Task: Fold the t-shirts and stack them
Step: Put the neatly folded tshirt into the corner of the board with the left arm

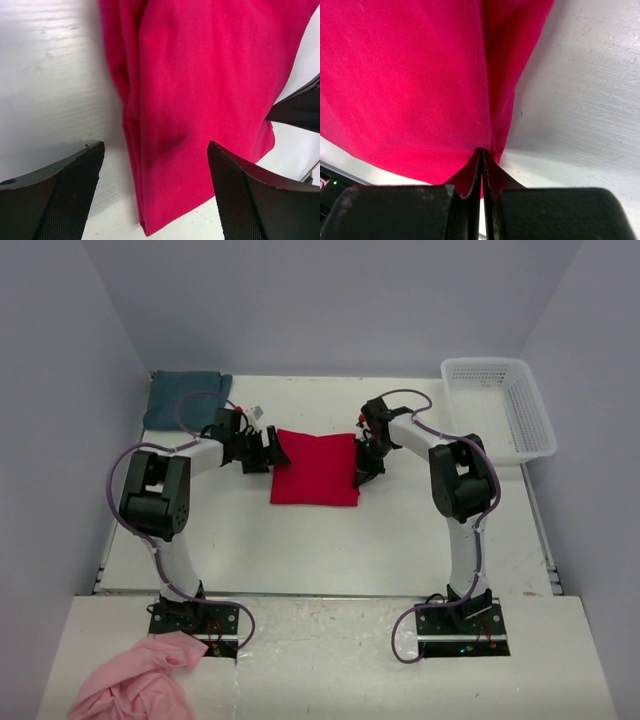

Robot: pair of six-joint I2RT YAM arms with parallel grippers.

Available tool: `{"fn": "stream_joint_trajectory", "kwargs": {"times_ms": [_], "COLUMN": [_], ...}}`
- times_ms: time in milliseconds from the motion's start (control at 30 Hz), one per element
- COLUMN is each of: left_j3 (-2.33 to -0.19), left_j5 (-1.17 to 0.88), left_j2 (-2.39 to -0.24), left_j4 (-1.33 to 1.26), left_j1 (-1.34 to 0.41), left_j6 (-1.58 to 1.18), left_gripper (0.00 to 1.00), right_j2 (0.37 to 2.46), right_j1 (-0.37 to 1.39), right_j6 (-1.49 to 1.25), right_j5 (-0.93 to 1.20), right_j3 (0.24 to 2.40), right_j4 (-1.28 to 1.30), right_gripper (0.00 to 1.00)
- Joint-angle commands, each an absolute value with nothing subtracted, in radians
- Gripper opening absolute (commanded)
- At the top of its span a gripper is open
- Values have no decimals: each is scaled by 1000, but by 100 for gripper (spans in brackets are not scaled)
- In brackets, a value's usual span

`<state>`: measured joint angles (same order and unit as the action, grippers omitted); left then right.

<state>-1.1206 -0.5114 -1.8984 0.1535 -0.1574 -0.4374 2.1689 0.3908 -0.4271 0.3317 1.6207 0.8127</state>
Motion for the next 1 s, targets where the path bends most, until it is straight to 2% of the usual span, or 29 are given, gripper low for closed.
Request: {"fn": "stream_joint_trajectory", "kwargs": {"times_ms": [0, 100, 300, 500, 567, 600, 700, 967], "left_j3": [-1104, -1112, -1152, -1143, -1146, -1152, -1175, -1301], "left_j5": [-457, -449, -452, -472, -453, -448, -416, -253], "left_j2": [-2000, -2023, -2083, -2109, -2106, -2106, -2089, -2013], "left_j4": [256, 255, 235, 196, 204, 215, 236, 353], "left_j1": [-213, -254, -313, -316, -316, -314, -313, -316], "left_j6": [-413, -419, -451, -486, -483, -482, -474, -410], "left_gripper": [85, 84, 75, 43, 29, 18, 0, 0], "right_j2": [2164, 2158, 2140, 2132, 2129, 2129, 2129, 2053], "right_j1": [399, 399, 399, 397, 399, 399, 399, 402], "right_j6": [-433, -431, -430, -428, -428, -426, -428, -431], "right_j5": [339, 344, 368, 376, 390, 394, 396, 368], "right_j3": [1612, 1609, 1597, 1592, 1588, 1583, 1577, 1542], "right_j4": [804, 801, 790, 784, 781, 775, 770, 724], "right_gripper": [0, 0, 0, 0, 0, 0, 0, 0]}}
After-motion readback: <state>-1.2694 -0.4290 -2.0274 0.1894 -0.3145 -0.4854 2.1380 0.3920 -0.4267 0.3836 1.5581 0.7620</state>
